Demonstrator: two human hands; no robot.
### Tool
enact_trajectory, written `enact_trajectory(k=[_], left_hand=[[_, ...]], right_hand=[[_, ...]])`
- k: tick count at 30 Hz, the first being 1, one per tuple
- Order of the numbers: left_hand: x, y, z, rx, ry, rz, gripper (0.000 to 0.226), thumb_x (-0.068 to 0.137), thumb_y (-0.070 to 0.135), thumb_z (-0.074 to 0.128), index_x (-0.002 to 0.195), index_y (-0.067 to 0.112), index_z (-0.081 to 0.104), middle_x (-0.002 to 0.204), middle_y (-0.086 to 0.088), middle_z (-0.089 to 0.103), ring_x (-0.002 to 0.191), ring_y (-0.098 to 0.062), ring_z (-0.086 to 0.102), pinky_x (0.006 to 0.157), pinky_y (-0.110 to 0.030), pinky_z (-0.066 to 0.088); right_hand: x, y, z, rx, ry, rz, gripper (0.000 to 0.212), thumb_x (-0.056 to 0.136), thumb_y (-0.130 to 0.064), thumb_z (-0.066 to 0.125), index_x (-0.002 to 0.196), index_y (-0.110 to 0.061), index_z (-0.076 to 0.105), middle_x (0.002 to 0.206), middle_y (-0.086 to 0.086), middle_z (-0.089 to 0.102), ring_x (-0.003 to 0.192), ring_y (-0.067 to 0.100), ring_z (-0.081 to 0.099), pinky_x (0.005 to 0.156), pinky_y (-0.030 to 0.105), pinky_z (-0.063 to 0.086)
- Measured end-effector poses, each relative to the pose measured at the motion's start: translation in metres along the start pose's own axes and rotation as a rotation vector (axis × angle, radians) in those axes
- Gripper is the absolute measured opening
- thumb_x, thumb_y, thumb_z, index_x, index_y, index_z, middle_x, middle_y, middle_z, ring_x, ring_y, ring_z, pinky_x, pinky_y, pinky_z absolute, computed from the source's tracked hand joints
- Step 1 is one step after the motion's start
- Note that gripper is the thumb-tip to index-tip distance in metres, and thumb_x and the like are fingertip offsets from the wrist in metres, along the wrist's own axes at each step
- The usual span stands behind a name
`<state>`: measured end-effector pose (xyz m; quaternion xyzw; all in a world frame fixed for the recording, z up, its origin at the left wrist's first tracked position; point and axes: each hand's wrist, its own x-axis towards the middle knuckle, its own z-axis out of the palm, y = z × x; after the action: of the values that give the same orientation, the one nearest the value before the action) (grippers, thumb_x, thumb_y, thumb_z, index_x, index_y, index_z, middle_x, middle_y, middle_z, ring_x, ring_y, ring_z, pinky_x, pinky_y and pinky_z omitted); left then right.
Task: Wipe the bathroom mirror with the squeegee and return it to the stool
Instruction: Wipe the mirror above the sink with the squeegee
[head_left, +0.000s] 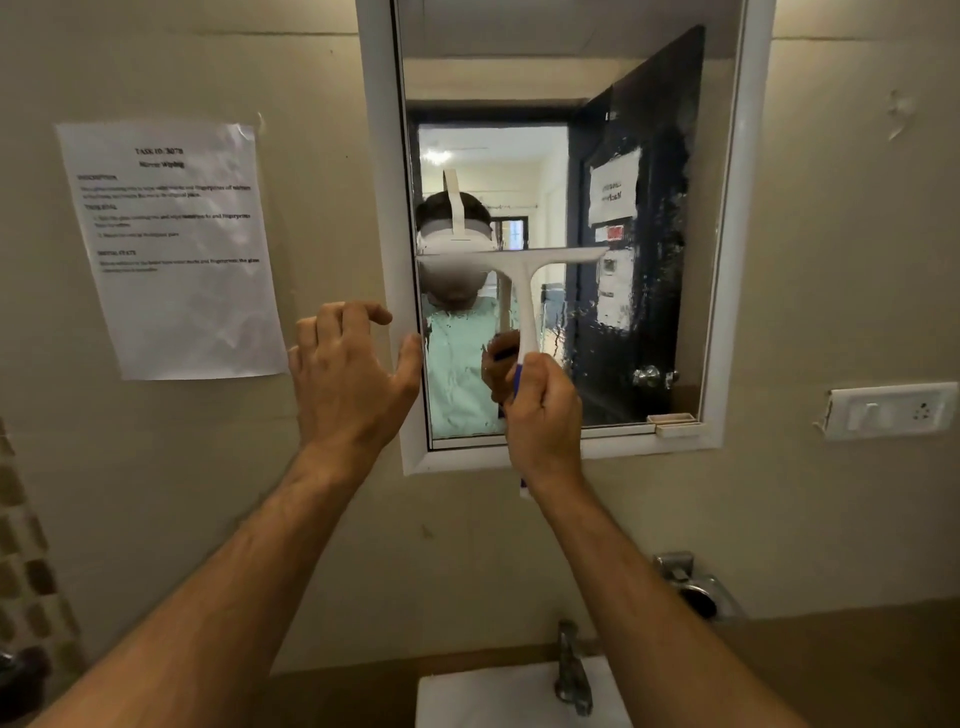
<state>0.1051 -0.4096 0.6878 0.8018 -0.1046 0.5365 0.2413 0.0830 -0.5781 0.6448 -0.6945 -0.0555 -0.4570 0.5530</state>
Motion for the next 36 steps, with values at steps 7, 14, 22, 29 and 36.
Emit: enact_trajectory(k=[7, 14, 22, 29, 36], left_hand=[[-0.009, -0.008, 0.002, 0.004, -0.029, -0.015, 0.045, 0.089, 0.057, 0.050, 0.116, 0.021, 0.056, 0.115, -0.003, 0.052, 0.108, -0.022, 0.043, 0.085, -0.034, 0.034], [-0.010, -0.003, -0.002, -0.026, -0.037, -0.027, 0.046, 0.087, 0.057, 0.048, 0.115, 0.022, 0.057, 0.116, -0.002, 0.052, 0.110, -0.023, 0.043, 0.089, -0.038, 0.037], [-0.018, 0.000, -0.002, -0.049, -0.034, -0.024, 0.045, 0.087, 0.055, 0.050, 0.115, 0.021, 0.057, 0.115, -0.003, 0.053, 0.111, -0.023, 0.043, 0.088, -0.037, 0.035], [-0.023, -0.004, 0.002, -0.048, -0.076, -0.010, 0.045, 0.090, 0.056, 0.053, 0.118, 0.021, 0.055, 0.118, -0.004, 0.052, 0.111, -0.022, 0.043, 0.089, -0.036, 0.040], [-0.027, 0.007, 0.000, -0.065, -0.075, -0.017, 0.040, 0.092, 0.051, 0.059, 0.117, 0.020, 0.056, 0.116, -0.003, 0.052, 0.111, -0.023, 0.043, 0.090, -0.039, 0.040]], right_hand=[[-0.061, 0.049, -0.009, 0.055, -0.086, 0.090, 0.030, 0.103, -0.036, 0.035, 0.083, -0.023, 0.054, 0.064, 0.000, 0.047, 0.055, 0.016, 0.043, 0.052, 0.039, 0.039], [-0.043, 0.030, -0.014, 0.037, -0.053, 0.062, 0.031, 0.105, -0.036, 0.037, 0.078, -0.028, 0.052, 0.064, -0.001, 0.052, 0.058, 0.015, 0.050, 0.052, 0.041, 0.044], [-0.039, 0.030, -0.009, 0.052, -0.068, 0.063, 0.031, 0.106, -0.031, 0.036, 0.083, -0.021, 0.055, 0.067, -0.001, 0.049, 0.059, 0.015, 0.047, 0.055, 0.038, 0.040], [-0.088, 0.067, -0.017, 0.103, -0.115, 0.132, 0.038, 0.102, -0.047, 0.038, 0.084, -0.019, 0.055, 0.061, 0.003, 0.047, 0.050, 0.015, 0.043, 0.049, 0.035, 0.038], [-0.036, 0.020, -0.009, 0.005, -0.009, 0.057, 0.031, 0.101, -0.046, 0.033, 0.077, -0.035, 0.050, 0.060, -0.011, 0.050, 0.053, 0.002, 0.049, 0.049, 0.018, 0.039]])
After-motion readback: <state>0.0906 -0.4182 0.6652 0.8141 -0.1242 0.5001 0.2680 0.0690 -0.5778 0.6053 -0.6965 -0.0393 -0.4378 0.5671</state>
